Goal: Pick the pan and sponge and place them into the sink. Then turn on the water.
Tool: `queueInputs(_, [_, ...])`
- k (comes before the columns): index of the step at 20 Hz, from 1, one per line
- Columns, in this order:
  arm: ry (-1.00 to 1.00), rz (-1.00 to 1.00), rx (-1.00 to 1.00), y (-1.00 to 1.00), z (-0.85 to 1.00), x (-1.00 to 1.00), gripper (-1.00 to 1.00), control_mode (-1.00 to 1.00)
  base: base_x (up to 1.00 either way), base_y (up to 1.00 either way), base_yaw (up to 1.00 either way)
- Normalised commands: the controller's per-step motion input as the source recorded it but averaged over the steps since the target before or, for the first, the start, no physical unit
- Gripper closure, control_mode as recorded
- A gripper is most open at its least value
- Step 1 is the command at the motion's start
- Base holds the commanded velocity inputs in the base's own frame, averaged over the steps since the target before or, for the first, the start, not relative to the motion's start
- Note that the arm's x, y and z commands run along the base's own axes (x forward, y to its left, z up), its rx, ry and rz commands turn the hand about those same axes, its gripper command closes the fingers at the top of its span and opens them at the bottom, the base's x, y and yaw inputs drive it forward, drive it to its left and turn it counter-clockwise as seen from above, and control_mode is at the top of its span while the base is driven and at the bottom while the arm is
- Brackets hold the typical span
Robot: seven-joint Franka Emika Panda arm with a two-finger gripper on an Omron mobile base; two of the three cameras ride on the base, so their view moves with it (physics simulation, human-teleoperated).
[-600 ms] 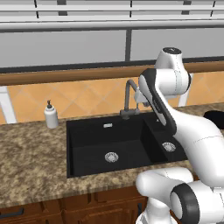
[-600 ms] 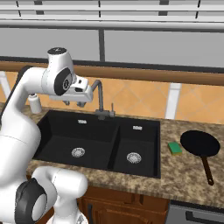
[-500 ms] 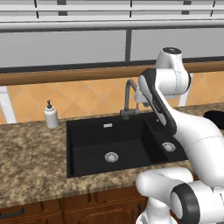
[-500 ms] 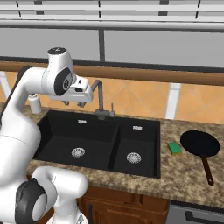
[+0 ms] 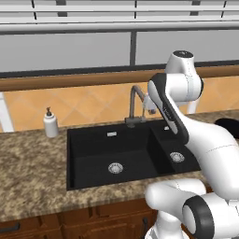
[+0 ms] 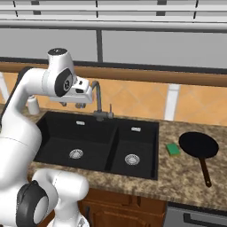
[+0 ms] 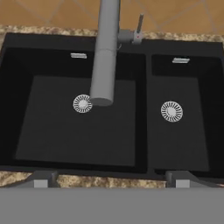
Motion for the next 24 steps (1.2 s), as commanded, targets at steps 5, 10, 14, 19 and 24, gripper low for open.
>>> queueInputs(5, [0.0,0.0,0.0,0.0,0.0,0.0,-1.0,1.0,0.0,-0.46,0.0])
queueInputs(10, [0.0,0.0,0.0,0.0,0.0,0.0,-1.0,1.0,0.0,-0.45,0.0])
queueInputs(14, [0.0,0.0,0.0,0.0,0.0,0.0,-1.0,1.0,0.0,-0.41,0.0])
queueInputs(19, [-0.01,0.0,0.03,-0.16,0.0,0.0,-1.0,-1.0,0.0,-0.13,0.0])
queueInputs(24, [-0.06,0.0,0.11,-0.45,0.0,0.0,-1.0,-1.0,0.0,0.0,0.0])
